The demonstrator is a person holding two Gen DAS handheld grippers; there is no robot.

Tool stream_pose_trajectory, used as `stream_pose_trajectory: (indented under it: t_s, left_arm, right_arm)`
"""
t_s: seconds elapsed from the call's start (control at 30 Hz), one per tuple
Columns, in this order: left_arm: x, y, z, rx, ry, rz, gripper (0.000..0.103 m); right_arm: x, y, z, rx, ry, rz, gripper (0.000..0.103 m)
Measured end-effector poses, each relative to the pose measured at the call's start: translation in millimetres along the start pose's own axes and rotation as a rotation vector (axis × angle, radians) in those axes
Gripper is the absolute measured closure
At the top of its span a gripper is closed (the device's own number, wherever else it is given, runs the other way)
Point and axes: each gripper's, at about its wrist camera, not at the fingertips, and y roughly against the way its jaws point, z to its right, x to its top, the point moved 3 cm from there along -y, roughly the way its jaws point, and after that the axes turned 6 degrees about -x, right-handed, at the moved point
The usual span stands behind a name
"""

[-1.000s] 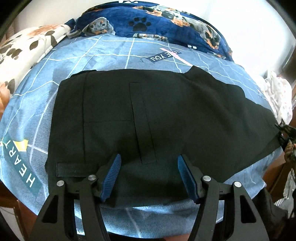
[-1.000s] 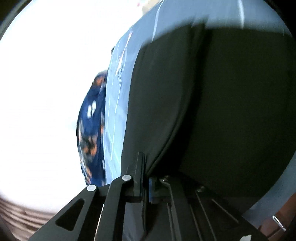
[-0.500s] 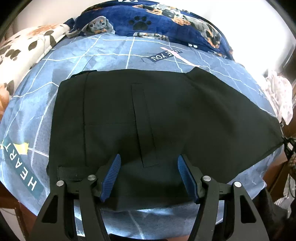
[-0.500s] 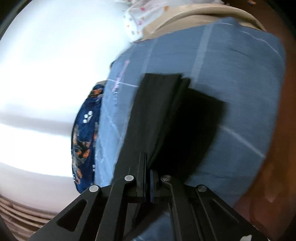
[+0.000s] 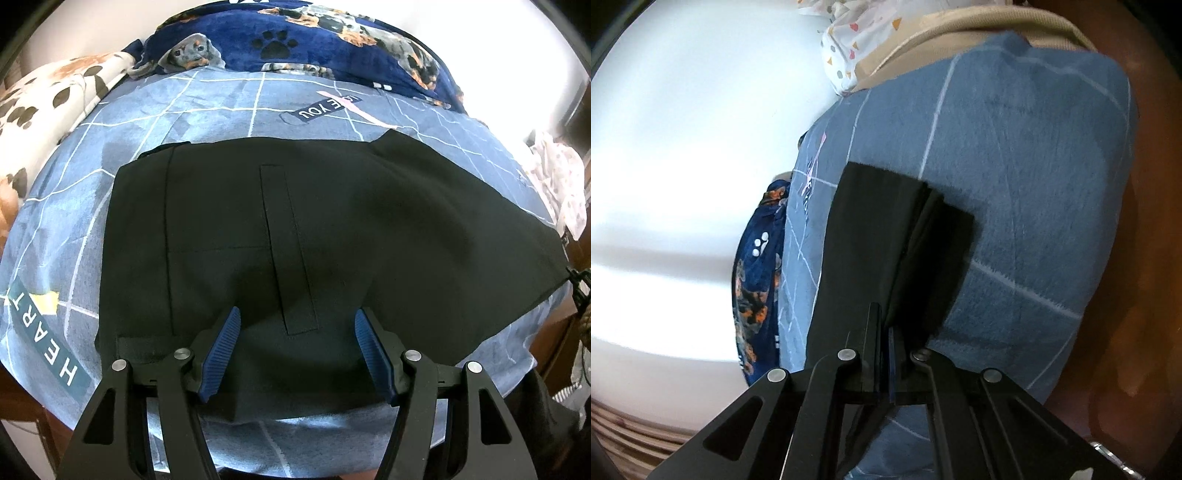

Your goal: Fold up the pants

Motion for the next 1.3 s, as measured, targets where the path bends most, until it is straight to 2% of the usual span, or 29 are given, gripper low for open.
stream_pose_trajectory:
  t_s: [0.17, 0.3, 0.37, 0.47, 0.53, 0.6, 0.7, 0.9, 1.03, 1.07, 1.13, 1.17, 1.23, 1.3]
  left_arm:
    - [0, 1, -3, -0.016, -0.004, -0.009, 0.037]
    - [0, -1, 0, -0.010, -0.037, -0.019, 0.033]
    - [-1, -1, 2, -0.011, -0.044, -0.023, 0.031]
    - [-1, -2, 3, -0.012, -0.048, -0.022, 0.027]
    - [-1, -3, 5, -0.012, -0.053, -0.021, 0.024]
    - [-1, -3, 6, -0.011, -0.056, -0.018, 0.022]
    - [-2, -4, 7, -0.011, -0.054, -0.015, 0.020]
    - [-1, -5, 9, -0.012, -0.042, -0.012, 0.019]
    - [-1, -5, 9, -0.011, -0.040, -0.013, 0.017]
    - [-1, -5, 9, -0.012, -0.039, -0.012, 0.017]
    - [-1, -5, 10, -0.017, -0.035, -0.008, 0.016]
    - [-1, -6, 10, -0.017, -0.035, -0.008, 0.015]
    - [-1, -6, 10, -0.011, -0.040, -0.009, 0.015]
    - [-1, -7, 12, -0.008, -0.046, -0.009, 0.014]
  right_arm:
    - [1, 6, 2, -0.046, 0.021, 0.011, 0.102]
    - [0, 4, 4, -0.027, 0.010, 0.010, 0.102]
    - [1, 5, 10, 0.024, -0.031, 0.001, 0.098]
    - [1, 19, 14, 0.072, -0.048, 0.038, 0.090]
    - [4, 36, 19, 0.058, -0.058, 0.104, 0.088]
    - [12, 49, 26, 0.082, -0.089, 0.145, 0.083]
    - [24, 59, 32, 0.068, -0.096, 0.176, 0.083]
    - [34, 48, 32, 0.065, -0.089, 0.143, 0.078]
    - [30, 36, 35, 0.009, -0.095, 0.124, 0.073]
    - [29, 37, 38, 0.015, -0.108, 0.125, 0.071]
    - [27, 39, 42, 0.010, -0.124, 0.133, 0.059]
    - [27, 42, 46, -0.006, -0.134, 0.150, 0.057]
    - [28, 45, 50, 0.023, -0.162, 0.159, 0.057]
    - [27, 39, 46, 0.057, -0.146, 0.120, 0.057]
